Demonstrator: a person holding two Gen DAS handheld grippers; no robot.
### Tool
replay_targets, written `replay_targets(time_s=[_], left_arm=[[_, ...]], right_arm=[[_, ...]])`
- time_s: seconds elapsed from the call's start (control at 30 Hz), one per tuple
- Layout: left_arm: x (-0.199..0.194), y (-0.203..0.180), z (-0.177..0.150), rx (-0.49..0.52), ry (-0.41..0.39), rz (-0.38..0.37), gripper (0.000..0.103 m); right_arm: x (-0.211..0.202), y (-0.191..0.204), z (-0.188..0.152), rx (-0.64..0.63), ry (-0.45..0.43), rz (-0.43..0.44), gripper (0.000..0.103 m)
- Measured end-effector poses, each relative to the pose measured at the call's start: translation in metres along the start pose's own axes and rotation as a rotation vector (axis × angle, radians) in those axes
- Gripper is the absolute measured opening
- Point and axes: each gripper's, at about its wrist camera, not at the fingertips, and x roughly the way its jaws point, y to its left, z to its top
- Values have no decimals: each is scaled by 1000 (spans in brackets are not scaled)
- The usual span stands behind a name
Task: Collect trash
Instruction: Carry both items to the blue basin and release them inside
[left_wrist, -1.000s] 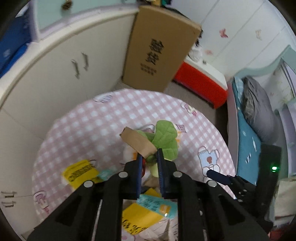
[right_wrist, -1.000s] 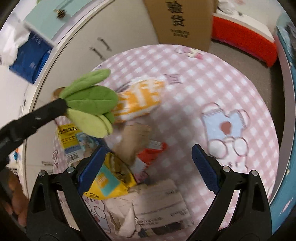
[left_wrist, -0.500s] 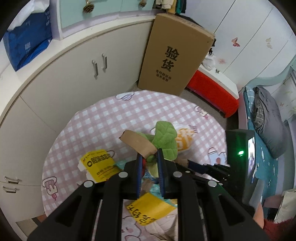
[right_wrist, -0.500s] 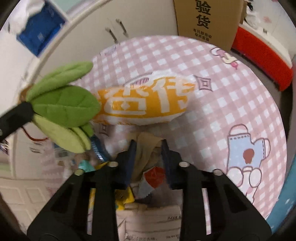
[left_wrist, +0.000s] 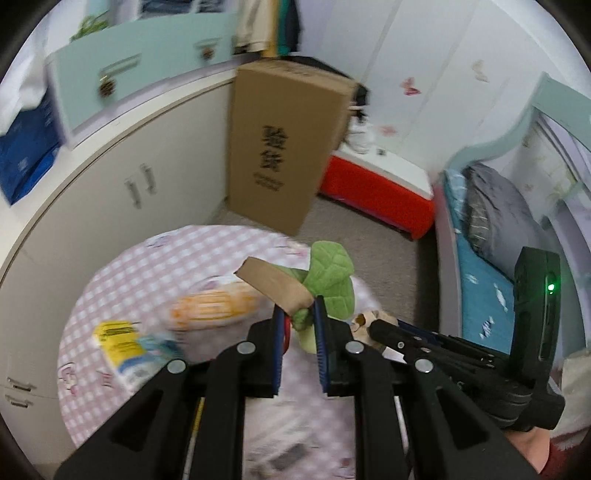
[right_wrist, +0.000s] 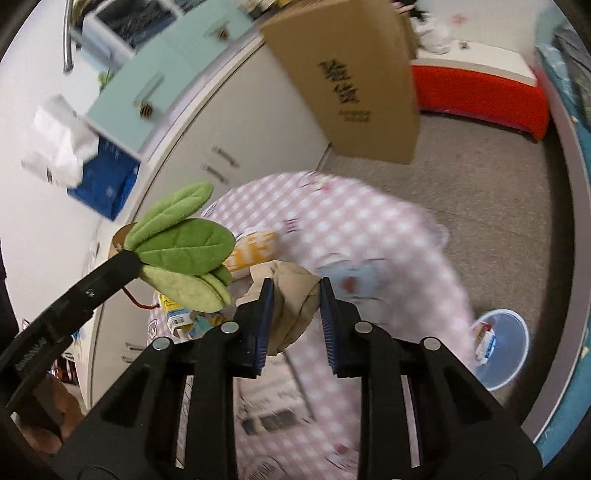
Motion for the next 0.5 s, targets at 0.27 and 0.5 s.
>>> replay_targets(time_s=[0.27,0.5], left_arm=[[7,-143,-20,136,46,-132,14],[24,-244,-57,267,103,-196,14]], right_arm=[[-102,-101,-18,101,-102,-81,25],[-171,-186,-52,200,-145,-178,25]])
